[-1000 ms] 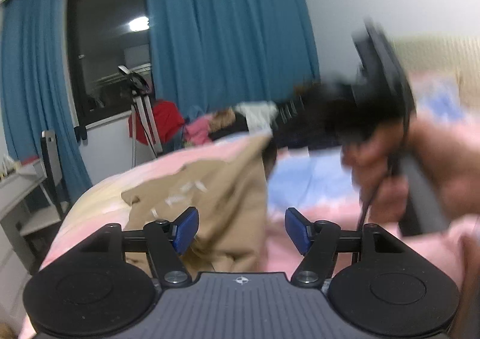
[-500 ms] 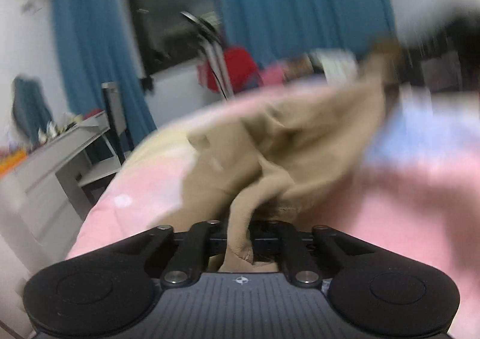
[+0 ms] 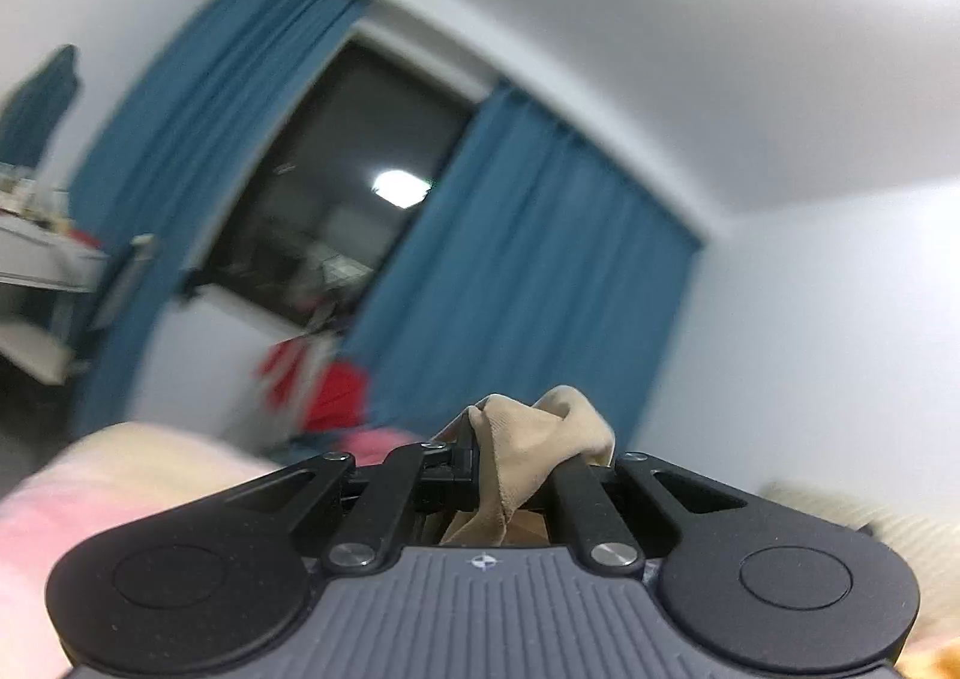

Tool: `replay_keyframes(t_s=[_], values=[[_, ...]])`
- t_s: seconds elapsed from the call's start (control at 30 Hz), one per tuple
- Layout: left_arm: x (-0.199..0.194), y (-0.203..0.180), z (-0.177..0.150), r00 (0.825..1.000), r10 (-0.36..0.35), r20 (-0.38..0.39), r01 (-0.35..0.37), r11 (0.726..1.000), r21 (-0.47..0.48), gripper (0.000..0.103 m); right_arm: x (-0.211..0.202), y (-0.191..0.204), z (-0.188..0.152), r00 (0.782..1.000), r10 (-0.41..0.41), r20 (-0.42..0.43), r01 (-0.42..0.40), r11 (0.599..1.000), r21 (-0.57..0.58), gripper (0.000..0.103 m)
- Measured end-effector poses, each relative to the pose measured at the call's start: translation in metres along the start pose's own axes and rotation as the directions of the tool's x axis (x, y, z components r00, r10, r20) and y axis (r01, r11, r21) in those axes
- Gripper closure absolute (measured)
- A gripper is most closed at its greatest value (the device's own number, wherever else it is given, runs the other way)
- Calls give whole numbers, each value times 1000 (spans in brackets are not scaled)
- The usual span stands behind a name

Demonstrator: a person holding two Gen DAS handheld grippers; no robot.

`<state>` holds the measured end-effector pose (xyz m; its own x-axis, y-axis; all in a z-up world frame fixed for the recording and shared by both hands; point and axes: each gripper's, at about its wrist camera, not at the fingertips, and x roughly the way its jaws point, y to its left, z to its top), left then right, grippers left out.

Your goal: Fold clothes

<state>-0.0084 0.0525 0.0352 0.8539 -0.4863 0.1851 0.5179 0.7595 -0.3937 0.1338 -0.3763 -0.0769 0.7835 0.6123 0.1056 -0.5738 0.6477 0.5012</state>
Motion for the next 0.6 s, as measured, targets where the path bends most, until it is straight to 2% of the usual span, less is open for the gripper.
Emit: replay_keyframes(t_s=[0.07,0.13,0.17,0.23,0.27,0.3,0.37,0.43,0.47,0.53,0.6], values=[[-8,6,9,999,-32,23,33,999,-28,100,-16,13,13,996,81,39,-80,996,-38,96],[-10,14,14,999,-38,24,40,998,-56,100,-20,19,21,994,110,27,-108,992,-63,95],[-6,19,14,1000,-18,3,18,998,-63,100,-15,17,21,995,97,-1,-97,993,-61,95],[13,38,8,994,70,-85,-75,995,-66,99,-3,10,17,996,64,-57,-67,997,-46,95],[23,48,5,985,113,-129,-122,990,-65,99,7,1,11,995,32,-94,-34,999,-22,95],[36,56,-1,966,173,-191,-184,982,-45,99,17,-7,6,992,7,-129,-6,1000,11,95],[59,80,-21,923,249,-292,-264,964,-13,99,41,-35,-12,971,-58,-231,82,992,96,95],[81,104,-42,864,321,-387,-337,941,27,99,64,-62,-31,937,-119,-327,176,973,150,94],[92,115,-52,829,355,-432,-371,927,50,98,73,-71,-42,914,-157,-375,228,962,152,94],[115,139,-73,747,420,-515,-434,895,101,97,90,-87,-64,854,-238,-462,330,935,129,93],[137,163,-94,652,479,-587,-488,858,158,94,93,-91,-76,829,-285,-482,376,921,102,92]])
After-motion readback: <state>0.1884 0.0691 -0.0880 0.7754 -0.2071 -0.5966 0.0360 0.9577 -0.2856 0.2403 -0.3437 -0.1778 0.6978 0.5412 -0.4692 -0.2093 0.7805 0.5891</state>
